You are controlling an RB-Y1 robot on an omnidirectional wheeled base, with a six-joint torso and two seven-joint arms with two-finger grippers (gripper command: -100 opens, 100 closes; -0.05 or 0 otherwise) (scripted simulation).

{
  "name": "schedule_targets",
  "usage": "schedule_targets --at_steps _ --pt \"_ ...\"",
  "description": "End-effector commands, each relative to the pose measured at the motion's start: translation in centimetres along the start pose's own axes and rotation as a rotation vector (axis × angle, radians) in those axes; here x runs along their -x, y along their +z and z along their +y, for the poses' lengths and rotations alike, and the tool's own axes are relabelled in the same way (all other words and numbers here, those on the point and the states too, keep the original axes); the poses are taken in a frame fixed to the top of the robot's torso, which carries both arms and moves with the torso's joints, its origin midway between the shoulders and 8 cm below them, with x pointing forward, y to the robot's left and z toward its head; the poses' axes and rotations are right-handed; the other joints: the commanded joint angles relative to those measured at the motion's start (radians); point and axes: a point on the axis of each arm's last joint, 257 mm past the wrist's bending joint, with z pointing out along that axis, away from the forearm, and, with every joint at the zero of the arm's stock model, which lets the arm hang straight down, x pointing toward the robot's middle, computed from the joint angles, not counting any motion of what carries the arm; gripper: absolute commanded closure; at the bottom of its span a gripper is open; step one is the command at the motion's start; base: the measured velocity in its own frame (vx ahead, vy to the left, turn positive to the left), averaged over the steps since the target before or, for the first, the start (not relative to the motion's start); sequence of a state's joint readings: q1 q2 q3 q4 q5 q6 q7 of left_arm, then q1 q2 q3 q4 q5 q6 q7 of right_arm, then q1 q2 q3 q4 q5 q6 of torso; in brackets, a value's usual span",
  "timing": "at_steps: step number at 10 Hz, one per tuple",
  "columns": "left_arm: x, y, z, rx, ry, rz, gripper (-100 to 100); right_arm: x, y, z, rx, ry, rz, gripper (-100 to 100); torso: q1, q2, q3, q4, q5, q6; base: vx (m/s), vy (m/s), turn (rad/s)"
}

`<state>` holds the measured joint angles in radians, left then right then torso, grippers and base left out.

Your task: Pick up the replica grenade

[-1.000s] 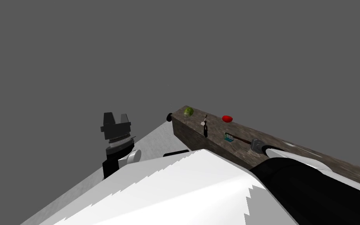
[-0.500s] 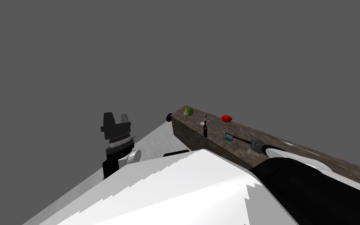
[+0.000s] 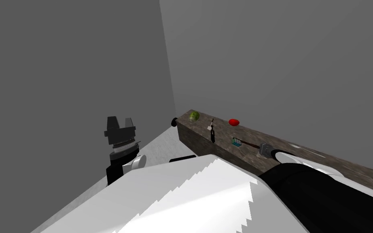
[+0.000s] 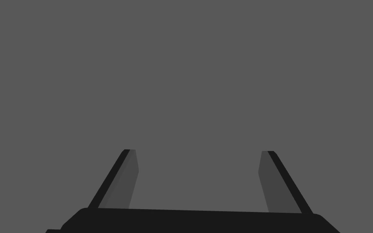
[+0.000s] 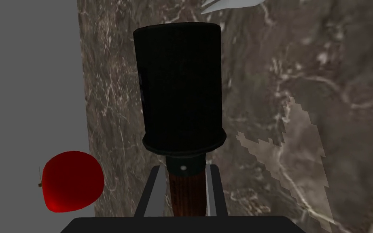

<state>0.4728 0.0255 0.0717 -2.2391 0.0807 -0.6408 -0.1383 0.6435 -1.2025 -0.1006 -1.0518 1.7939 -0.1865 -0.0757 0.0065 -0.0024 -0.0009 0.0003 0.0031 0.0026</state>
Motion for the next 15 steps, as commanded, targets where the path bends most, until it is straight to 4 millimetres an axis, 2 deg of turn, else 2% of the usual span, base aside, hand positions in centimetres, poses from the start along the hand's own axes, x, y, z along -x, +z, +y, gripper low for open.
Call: schedule_targets --at_steps 1,5,15 --pt "0.0 0.0 0.0 0.0 0.0 0.0 0 0.0 0.0 0.0 0.001 -0.021 -0.003 100 0.0 0.0 0.0 0.0 0.0 0.0 0.036 0.011 -0.08" --pt "0.0 0.0 0.0 0.0 0.0 0.0 0 0.5 0.0 -0.5 0.0 -0.003 -0.023 100 0.001 0.0 0.0 0.0 0.001 -0.001 0.035 0.009 -0.068" --pt "0.0 0.0 0.0 0.0 0.0 0.0 0 1.4 -0.1 -1.3 -0.01 -0.084 -0.063 100 -0.001 -0.002 -0.001 0.0 0.0 -0.002 0.031 0.014 -0.052"
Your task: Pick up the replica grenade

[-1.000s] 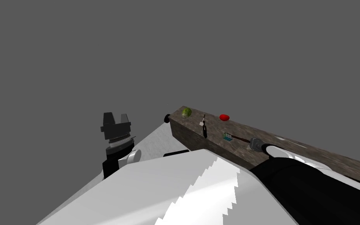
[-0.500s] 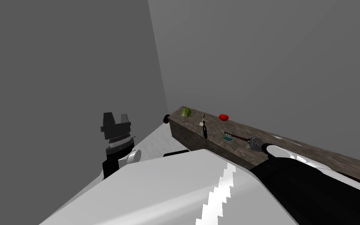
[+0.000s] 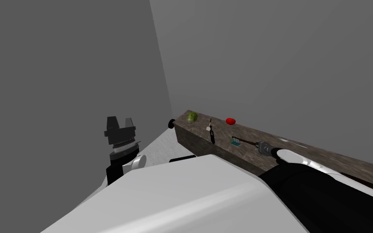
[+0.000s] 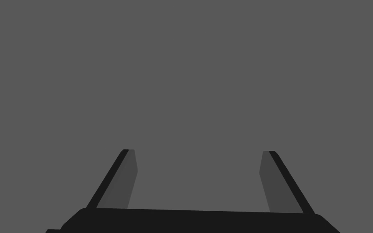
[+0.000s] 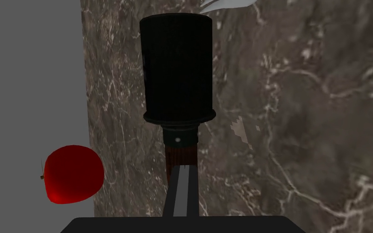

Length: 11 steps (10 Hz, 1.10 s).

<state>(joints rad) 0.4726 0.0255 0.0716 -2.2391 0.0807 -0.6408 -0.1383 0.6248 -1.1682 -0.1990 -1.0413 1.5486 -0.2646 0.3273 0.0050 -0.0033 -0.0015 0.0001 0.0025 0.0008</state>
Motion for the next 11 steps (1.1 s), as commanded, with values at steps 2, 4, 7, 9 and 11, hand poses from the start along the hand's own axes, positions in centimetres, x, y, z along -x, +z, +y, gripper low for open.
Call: schedule_targets --at_steps 2,4,7,9,11 --pt "0.0 0.0 0.0 0.0 0.0 0.0 0 0.3 0.0 -0.3 -0.007 -0.015 -0.016 100 0.0 0.0 0.0 0.0 0.0 0.001 0.035 0.011 -0.081" --pt "0.0 0.0 0.0 0.0 0.0 0.0 0 0.7 -0.1 -0.7 -0.014 -0.017 -0.032 100 0.001 -0.001 0.0 0.0 0.0 0.001 0.042 0.022 -0.086" --pt "0.0 0.0 0.0 0.0 0.0 0.0 0 0.7 -0.1 -0.7 -0.014 -0.024 -0.031 0 -0.001 0.001 0.001 0.0 0.0 0.0 0.005 0.004 0.004" --pt "0.0 0.0 0.0 0.0 0.0 0.0 0 -0.2 -0.2 -1.0 0.002 -0.026 -0.015 -100 0.004 0.0 0.0 0.0 0.001 0.0 0.05 0.104 0.036" --pt "0.0 0.0 0.0 0.0 0.0 0.0 0 -1.1 -0.7 -1.6 0.026 -0.026 -0.005 -100 0.005 -0.001 -0.001 0.0 0.001 0.0 0.045 0.079 0.042"
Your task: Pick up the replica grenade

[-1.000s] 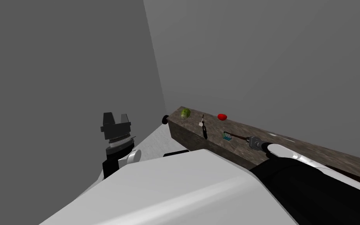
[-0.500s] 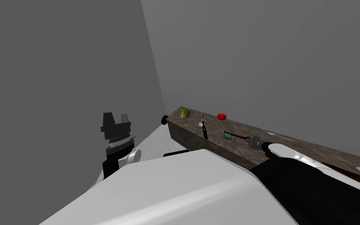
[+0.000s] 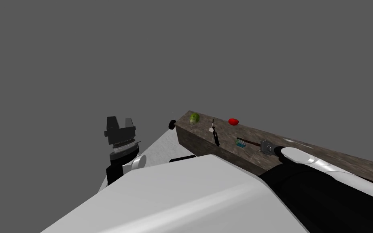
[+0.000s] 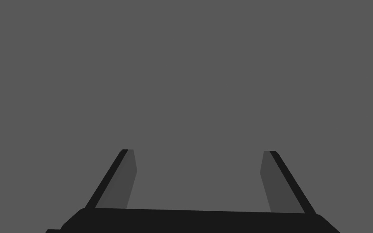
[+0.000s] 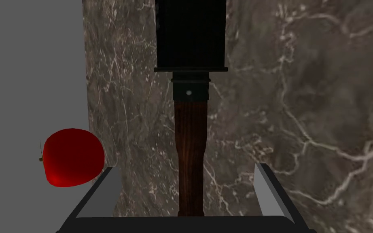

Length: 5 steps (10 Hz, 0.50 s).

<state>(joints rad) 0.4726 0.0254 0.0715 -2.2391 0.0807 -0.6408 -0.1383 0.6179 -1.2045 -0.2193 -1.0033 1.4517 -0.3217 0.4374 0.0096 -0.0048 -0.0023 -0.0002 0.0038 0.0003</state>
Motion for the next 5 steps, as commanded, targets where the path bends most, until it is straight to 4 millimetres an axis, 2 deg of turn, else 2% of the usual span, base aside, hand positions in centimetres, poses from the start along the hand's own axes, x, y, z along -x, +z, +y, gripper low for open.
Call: schedule_targets --at_steps 1,5 --pt "0.0 0.0 0.0 0.0 0.0 0.0 0 -0.4 -0.37 -0.26 0.02 0.001 0.003 -100 0.0 0.0 0.0 0.0 0.0 0.0 0.038 0.057 0.063" --pt "0.0 0.0 0.0 0.0 0.0 0.0 0 -1.1 -1.33 -0.75 0.081 0.014 -0.001 -100 -0.005 0.003 0.002 0.001 -0.001 0.0 0.004 0.01 0.056"
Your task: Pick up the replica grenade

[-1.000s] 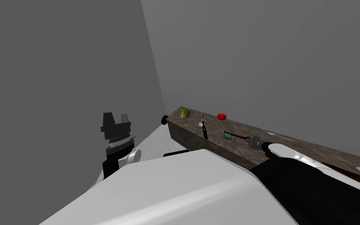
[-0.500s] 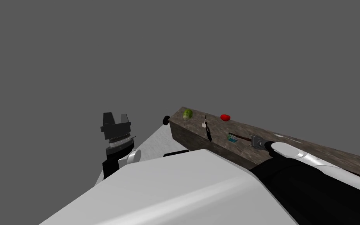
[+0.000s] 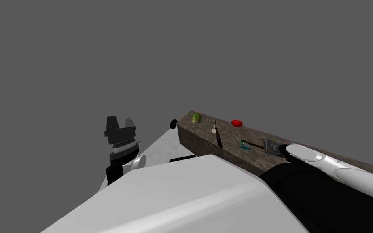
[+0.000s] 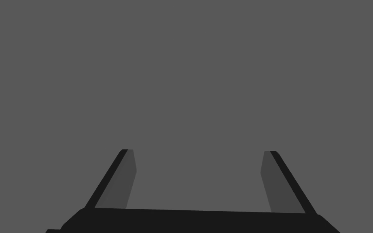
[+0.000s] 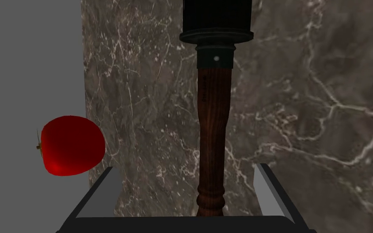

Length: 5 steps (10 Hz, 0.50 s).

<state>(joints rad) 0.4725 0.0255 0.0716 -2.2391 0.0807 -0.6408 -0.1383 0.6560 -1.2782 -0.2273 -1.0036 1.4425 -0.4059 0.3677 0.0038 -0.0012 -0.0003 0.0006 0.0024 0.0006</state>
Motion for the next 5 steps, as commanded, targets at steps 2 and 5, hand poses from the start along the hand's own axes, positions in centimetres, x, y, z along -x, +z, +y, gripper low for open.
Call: schedule_targets --at_steps 2,5 --pt "0.0 0.0 0.0 0.0 0.0 0.0 0 -0.09 -0.48 0.15 0.04 0.013 -0.01 -100 -0.001 0.0 0.0 0.0 0.0 0.0 -0.011 -0.018 0.061" --pt "0.0 0.0 0.0 0.0 0.0 0.0 0 0.08 -0.89 0.56 0.08 0.026 -0.023 -100 -0.001 0.001 0.001 0.0 -0.001 0.0 -0.014 -0.026 0.043"
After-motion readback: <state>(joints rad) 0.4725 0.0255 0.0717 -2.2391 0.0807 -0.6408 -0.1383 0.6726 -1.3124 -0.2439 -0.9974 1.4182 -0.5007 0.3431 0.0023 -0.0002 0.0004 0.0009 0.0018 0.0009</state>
